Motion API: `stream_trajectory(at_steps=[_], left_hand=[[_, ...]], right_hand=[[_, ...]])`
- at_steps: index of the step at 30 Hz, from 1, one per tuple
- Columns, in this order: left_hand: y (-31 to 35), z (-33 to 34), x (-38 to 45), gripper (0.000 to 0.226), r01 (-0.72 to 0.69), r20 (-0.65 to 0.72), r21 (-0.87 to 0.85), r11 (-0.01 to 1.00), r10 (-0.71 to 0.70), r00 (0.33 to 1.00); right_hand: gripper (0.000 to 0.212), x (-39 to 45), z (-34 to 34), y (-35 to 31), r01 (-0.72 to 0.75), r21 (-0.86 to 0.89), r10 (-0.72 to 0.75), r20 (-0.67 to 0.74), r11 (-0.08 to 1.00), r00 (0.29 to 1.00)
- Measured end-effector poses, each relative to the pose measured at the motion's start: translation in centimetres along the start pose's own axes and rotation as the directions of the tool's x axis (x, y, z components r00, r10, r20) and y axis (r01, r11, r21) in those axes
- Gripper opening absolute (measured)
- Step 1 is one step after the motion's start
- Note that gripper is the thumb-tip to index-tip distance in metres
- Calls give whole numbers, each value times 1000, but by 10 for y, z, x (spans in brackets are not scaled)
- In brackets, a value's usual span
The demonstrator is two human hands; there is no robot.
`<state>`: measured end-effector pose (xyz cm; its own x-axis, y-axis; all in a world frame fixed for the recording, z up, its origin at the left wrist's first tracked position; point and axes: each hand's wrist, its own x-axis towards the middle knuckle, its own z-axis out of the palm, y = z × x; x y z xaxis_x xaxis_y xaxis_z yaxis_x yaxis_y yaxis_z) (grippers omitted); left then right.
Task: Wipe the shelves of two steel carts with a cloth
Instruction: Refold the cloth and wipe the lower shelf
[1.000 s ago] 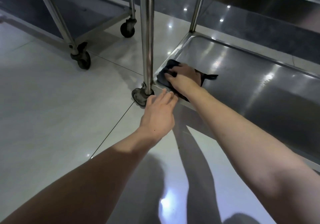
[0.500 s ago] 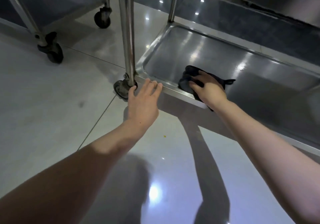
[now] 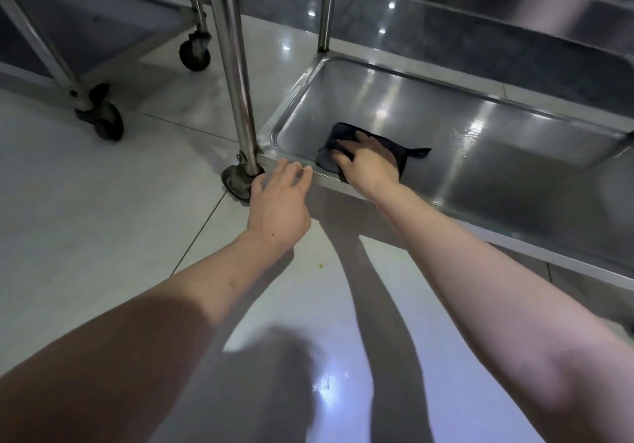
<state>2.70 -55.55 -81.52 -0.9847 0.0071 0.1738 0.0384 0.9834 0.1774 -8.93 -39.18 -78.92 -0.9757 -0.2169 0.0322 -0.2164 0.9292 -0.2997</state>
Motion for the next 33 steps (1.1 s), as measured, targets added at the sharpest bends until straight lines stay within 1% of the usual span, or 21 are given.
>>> stream_trajectory(at_steps=[2, 5, 7, 9, 13, 15, 17, 22, 27, 30, 33], left_hand=[[2, -3, 1, 72, 17, 21, 29, 999, -18, 1000], [10, -7, 4, 69, 40, 38, 85, 996, -44, 998], [17, -9, 6, 62, 83, 18, 88, 993, -85, 996], [25, -11, 7, 56, 122, -23, 68, 990, -120, 992], [50, -6, 10, 53, 73, -58, 65, 995, -69, 996], [67, -1, 14, 53, 61, -56, 24, 998, -59, 997], [85, 3, 20, 51, 56, -82, -30, 998, -58, 995], [137, 10, 39, 40, -10, -167, -94, 996, -5, 986], [172, 22, 45, 23, -22, -173, -110, 994, 3, 985], [175, 27, 47, 18, -5, -193, -101, 995, -15, 981], [177, 26, 49, 19, 23, -218, -129, 991, -51, 975]], right_hand=[[47, 4, 0, -6, 3, 0, -3, 34, 1000, 999], [48, 1, -7, 2, 8, 7, -8, 98, 1000, 995], [47, -7, -12, 14, 14, 17, -16, 107, 1000, 994], [47, -16, -18, 30, 11, 29, -13, 87, 1000, 996], [46, -37, -28, 77, -18, 27, 16, 60, 999, 998], [45, -45, -35, 103, -32, 13, 32, 58, 999, 998], [45, -55, -42, 126, -44, -5, 44, 51, 999, 998], [47, -87, -68, 181, -70, -110, 76, 49, 991, 996], [53, -107, -86, 214, 73, -117, -59, 120, 990, 991], [56, -102, -78, 211, 132, -86, -118, 157, 988, 981], [52, -80, -69, 202, 161, -35, -151, 204, 986, 967]])
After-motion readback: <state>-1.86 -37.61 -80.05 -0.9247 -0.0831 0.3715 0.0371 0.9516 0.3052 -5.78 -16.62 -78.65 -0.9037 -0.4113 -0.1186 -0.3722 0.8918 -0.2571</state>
